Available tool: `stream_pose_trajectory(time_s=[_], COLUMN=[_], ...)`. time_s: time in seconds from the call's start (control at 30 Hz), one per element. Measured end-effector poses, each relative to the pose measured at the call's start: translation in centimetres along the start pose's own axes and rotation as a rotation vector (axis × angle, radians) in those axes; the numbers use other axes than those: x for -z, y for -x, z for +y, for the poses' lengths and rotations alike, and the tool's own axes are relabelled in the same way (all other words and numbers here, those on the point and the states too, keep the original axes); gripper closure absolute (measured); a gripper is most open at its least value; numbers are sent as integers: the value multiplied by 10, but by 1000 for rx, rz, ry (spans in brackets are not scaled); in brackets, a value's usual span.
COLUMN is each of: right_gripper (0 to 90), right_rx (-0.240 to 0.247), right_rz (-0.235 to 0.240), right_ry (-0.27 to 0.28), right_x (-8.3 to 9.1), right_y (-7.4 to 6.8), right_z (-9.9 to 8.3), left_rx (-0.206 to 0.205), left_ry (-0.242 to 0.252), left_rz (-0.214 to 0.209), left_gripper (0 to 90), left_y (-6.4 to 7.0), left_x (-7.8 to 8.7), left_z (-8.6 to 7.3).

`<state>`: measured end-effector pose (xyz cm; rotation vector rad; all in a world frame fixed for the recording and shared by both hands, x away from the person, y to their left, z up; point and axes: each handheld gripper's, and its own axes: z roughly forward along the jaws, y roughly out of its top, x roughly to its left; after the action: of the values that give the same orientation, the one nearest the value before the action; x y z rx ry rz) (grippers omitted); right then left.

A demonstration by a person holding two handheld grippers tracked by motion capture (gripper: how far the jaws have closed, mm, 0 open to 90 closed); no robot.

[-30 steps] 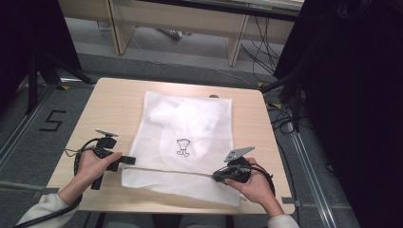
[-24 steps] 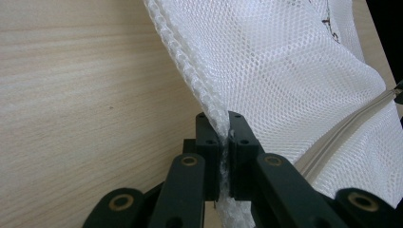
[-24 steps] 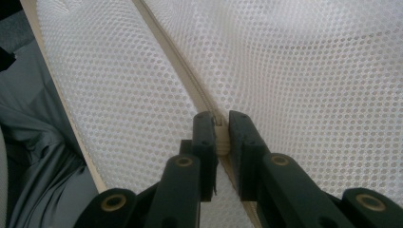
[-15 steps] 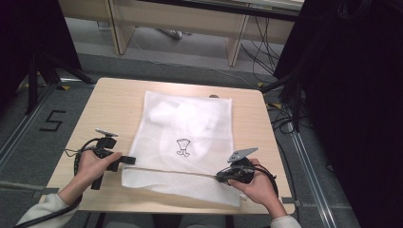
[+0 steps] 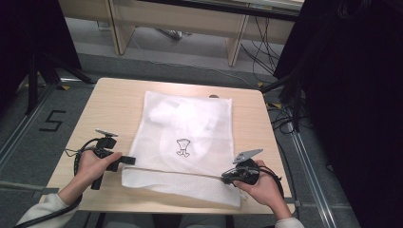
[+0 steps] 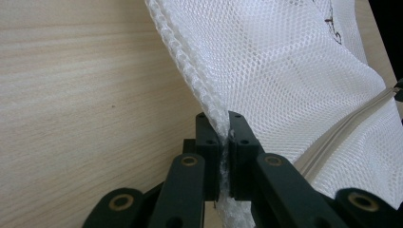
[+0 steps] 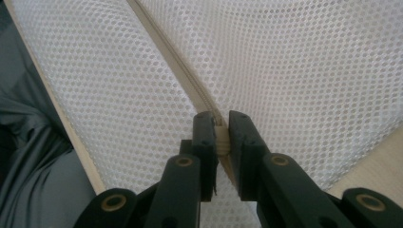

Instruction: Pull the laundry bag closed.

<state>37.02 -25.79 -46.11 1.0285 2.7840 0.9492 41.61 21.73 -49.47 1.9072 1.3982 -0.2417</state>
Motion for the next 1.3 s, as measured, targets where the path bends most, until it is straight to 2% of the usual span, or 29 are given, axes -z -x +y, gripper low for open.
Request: stream_pose_trajectory(time_s=[0.07,0.1,0.17,0.23,0.27,0.3,0.33,0.37,0.4,0.47,0.57,0.6,0.67,0.8,1.0,1.13,1.17,1.3], right_gripper=[826,826,826,826,826,826,826,826,826,826,825,826,826,826,826,826,826,826], right_rx=[9,-3,-7,-25,-21,-13,-32,-32,-8,-31,-20,-32,-18,-44,-37,-42,-56,-46], right_rz=[-25,-13,-29,-25,-36,-50,-42,-50,-66,-59,-69,-65,-63,-68,-71,-80,-80,-77], right_ry=[-20,-15,-21,1,-24,-25,-29,-38,-42,-40,-41,-44,-43,-71,-86,-104,-109,-121], right_x=[1,1,2,2,4,4,5,4,4,4,3,3,3,2,1,-1,-1,-2], right_y=[2,4,7,11,11,13,13,13,16,16,19,18,19,19,20,20,19,20], right_z=[-2,-4,-8,-11,-12,-13,-13,-14,-15,-16,-17,-17,-17,-19,-19,-20,-20,-20], left_rx=[8,7,8,8,10,8,8,9,11,18,17,17,14,19,19,3,3,17], left_ry=[3,3,3,3,3,1,2,2,3,4,4,3,0,1,4,-5,-7,4], left_rz=[-6,-3,-6,-5,-6,-6,-2,-7,-9,0,-3,-3,0,-1,-3,-6,-8,-7], left_gripper=[845,845,845,845,844,845,844,845,844,844,844,844,844,843,842,842,842,840], left_y=[-1,-1,-1,-1,0,-1,0,-1,-1,1,1,1,1,0,0,0,0,0], left_x=[0,0,0,0,-1,-1,-1,-1,-1,-1,-1,-1,-1,-2,-1,-2,-2,-1], left_z=[0,0,0,0,0,0,0,0,0,0,0,0,0,0,0,0,0,0])
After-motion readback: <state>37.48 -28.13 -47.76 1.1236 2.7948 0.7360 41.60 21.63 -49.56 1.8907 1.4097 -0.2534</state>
